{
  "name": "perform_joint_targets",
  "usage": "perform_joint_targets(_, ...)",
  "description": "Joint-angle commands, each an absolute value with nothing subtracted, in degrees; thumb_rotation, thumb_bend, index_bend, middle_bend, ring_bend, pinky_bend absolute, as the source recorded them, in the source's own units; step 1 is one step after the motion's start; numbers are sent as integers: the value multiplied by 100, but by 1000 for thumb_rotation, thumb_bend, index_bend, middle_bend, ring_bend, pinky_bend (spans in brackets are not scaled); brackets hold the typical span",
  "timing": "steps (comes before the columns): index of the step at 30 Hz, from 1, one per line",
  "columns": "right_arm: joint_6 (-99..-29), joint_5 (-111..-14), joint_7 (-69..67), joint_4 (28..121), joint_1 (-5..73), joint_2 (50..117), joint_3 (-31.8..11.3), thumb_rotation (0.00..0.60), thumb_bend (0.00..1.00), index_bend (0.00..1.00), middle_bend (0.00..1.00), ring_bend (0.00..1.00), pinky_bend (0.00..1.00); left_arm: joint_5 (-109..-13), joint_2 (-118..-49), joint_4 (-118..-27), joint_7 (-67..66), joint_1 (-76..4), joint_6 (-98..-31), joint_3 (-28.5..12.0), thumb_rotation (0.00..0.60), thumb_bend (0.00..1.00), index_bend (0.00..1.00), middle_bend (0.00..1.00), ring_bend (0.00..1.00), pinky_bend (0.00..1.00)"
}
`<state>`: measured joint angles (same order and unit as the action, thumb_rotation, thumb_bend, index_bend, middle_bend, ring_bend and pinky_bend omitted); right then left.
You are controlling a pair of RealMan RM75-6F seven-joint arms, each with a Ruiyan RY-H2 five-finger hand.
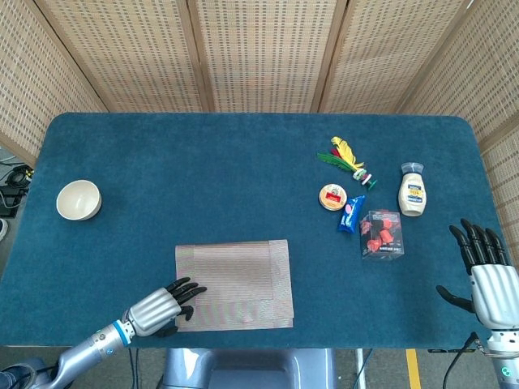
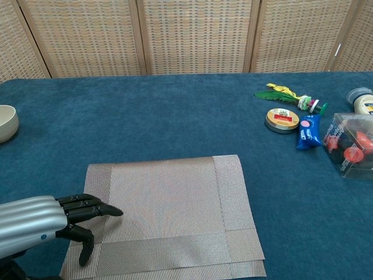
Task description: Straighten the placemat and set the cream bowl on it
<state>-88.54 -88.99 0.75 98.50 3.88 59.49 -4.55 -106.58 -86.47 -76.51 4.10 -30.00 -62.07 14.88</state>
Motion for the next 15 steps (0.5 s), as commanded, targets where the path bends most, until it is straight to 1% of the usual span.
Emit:
perform_joint_targets(1, -8854, -8894, 60, 9849, 386, 5943, -458, 600, 0, 0, 0, 0, 0, -10634, -8677, -7638, 385, -3009, -6182, 1479, 600, 356, 450, 0, 0, 0)
perform_joint_targets(7, -8862, -8899, 40, 9850, 384, 5935, -461, 600, 0, 0, 0, 0, 0, -10561, -8751, -7615, 345, -3019, -6156, 1440, 600, 403, 455, 0, 0, 0)
perform_joint_targets(12, -8866, -8911, 29, 9853, 382, 5931, -457, 600, 0, 0, 0, 0, 0, -10456, -8778, -7608, 239, -3023, -6063, 1419, 600, 407, 460, 0, 0, 0)
perform_joint_targets(15, -8860, -8913, 34, 9851, 384, 5931, -455, 600, 0, 0, 0, 0, 0, -10409, -8780, -7639, 175, -3032, -6018, 1408, 600, 441, 479, 0, 0, 0)
